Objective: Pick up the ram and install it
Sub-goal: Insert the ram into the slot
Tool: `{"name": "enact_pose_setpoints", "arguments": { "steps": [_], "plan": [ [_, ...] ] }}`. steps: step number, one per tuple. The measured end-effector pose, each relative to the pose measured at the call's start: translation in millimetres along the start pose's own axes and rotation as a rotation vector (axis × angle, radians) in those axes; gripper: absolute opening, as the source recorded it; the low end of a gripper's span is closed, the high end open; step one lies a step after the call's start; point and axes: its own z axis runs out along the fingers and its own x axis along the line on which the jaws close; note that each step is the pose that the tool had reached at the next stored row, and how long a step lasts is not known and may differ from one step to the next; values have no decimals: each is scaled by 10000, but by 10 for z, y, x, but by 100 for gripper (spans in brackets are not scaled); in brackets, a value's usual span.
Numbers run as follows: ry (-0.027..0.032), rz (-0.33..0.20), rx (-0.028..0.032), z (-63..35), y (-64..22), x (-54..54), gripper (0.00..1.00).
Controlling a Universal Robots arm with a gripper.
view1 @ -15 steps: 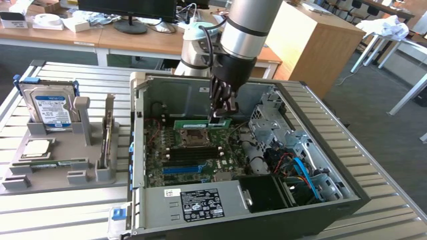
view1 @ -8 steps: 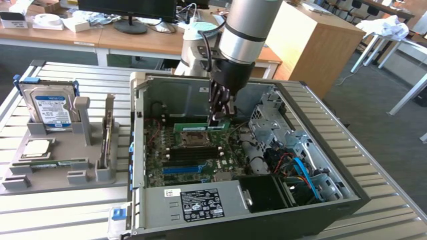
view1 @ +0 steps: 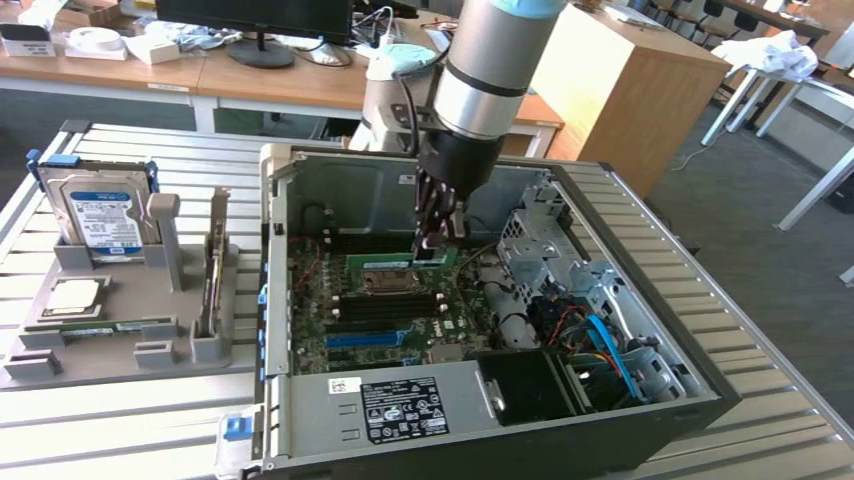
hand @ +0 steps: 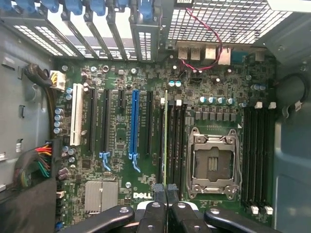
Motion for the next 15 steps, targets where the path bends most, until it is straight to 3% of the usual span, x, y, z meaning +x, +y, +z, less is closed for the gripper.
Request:
{"name": "enact_pose_setpoints", "arguments": {
  "steps": [15],
  "plan": [
    [0,4,1,200,6,4,12]
  ]
}}
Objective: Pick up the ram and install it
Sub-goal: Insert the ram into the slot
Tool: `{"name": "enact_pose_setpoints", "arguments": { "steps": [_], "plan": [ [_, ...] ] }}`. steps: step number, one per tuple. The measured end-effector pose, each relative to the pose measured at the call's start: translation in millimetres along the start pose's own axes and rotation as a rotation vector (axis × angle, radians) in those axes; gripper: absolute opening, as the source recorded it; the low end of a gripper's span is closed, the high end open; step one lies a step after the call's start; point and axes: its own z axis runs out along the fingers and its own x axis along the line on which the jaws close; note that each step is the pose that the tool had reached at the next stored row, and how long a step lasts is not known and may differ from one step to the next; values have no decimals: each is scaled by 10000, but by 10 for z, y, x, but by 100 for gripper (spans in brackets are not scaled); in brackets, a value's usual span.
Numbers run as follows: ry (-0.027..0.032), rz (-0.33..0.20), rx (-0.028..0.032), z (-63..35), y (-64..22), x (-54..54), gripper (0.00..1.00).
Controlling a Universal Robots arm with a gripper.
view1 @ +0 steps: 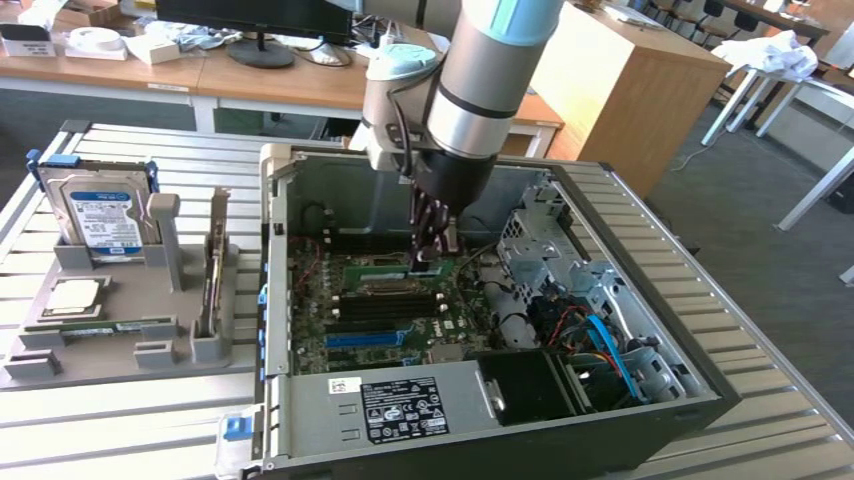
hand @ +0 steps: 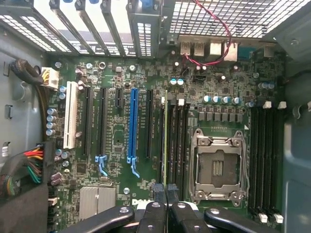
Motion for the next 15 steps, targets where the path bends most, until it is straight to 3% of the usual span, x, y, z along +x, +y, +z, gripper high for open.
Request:
{"name": "enact_pose_setpoints", "arguments": {
  "steps": [15],
  "plan": [
    [-6,172,3,25,0,1,12]
  ]
}}
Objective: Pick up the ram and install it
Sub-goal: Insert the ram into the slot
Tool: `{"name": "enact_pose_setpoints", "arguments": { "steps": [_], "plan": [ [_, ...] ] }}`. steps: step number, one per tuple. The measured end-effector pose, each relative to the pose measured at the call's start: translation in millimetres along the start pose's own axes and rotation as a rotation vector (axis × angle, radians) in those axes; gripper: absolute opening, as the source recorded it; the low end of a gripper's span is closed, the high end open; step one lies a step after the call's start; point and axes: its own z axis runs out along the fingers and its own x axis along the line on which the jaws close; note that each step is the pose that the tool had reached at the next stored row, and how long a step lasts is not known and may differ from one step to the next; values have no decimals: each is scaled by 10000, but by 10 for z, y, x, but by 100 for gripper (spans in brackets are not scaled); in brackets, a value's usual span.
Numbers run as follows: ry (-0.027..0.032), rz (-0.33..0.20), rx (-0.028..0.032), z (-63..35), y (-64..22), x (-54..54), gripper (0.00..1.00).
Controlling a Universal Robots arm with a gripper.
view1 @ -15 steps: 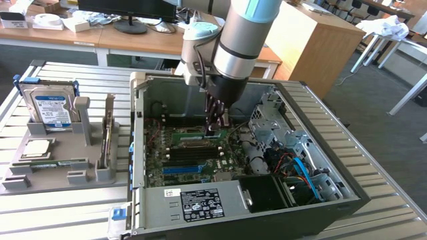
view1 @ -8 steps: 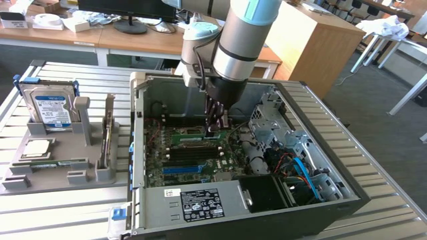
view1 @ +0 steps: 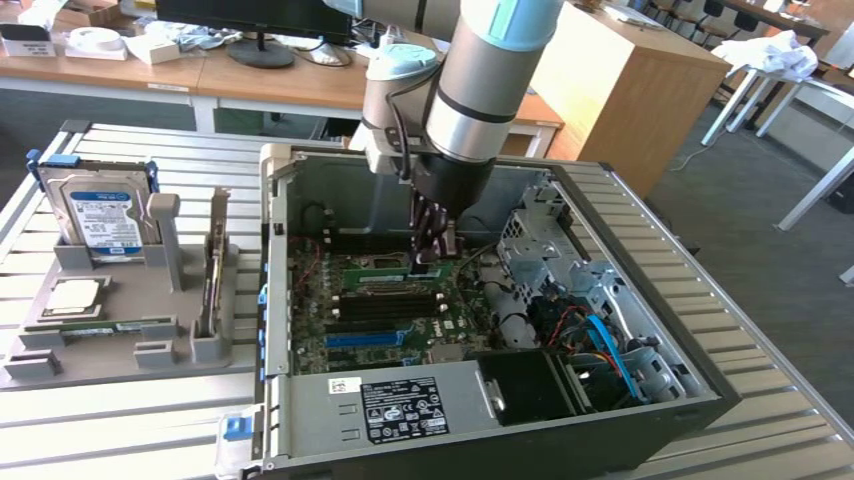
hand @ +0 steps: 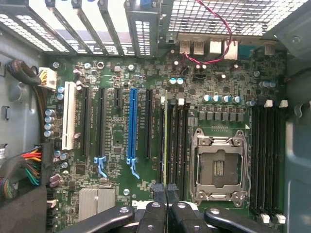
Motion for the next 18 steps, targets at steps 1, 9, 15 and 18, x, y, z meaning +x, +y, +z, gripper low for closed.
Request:
{"name": "enact_pose_setpoints", "arguments": {
  "steps": [1,9,15,18],
  "plan": [
    [-4,88,2,1,0,0,12],
    [-16,377,9,3,0,0,12],
    [-16,378,8,3,-33,0,12],
    [-16,378,8,3,-38,0,12]
  ]
}}
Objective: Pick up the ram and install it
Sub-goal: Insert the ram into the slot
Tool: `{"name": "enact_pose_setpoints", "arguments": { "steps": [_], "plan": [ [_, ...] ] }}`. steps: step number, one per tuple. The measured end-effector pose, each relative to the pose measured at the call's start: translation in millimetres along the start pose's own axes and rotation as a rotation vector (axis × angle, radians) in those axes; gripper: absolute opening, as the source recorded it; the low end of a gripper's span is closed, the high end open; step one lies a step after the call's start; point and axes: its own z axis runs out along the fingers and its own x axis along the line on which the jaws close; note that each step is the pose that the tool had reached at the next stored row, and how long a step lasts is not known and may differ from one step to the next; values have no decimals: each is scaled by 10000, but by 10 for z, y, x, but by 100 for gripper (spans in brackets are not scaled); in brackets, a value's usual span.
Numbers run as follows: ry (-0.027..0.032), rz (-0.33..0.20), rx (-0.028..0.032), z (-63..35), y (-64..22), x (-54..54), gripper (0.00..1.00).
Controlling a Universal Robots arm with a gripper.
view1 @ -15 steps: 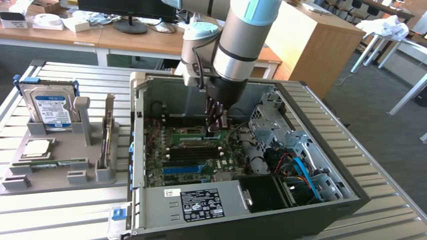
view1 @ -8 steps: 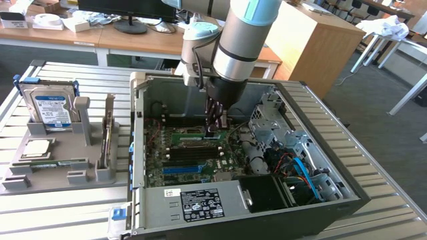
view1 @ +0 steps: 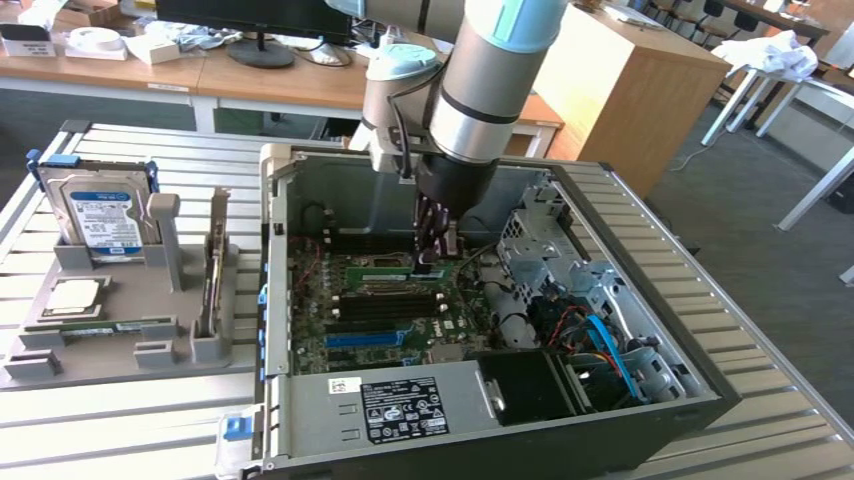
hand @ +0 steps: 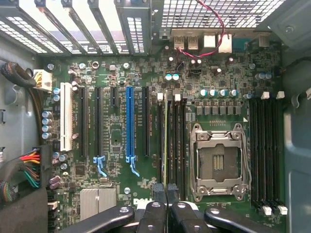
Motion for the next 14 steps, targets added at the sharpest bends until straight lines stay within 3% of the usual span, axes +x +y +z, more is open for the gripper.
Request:
{"name": "enact_pose_setpoints", "arguments": {
  "steps": [14],
  "plan": [
    [4,-95,-2,43,-2,1,12]
  ]
}}
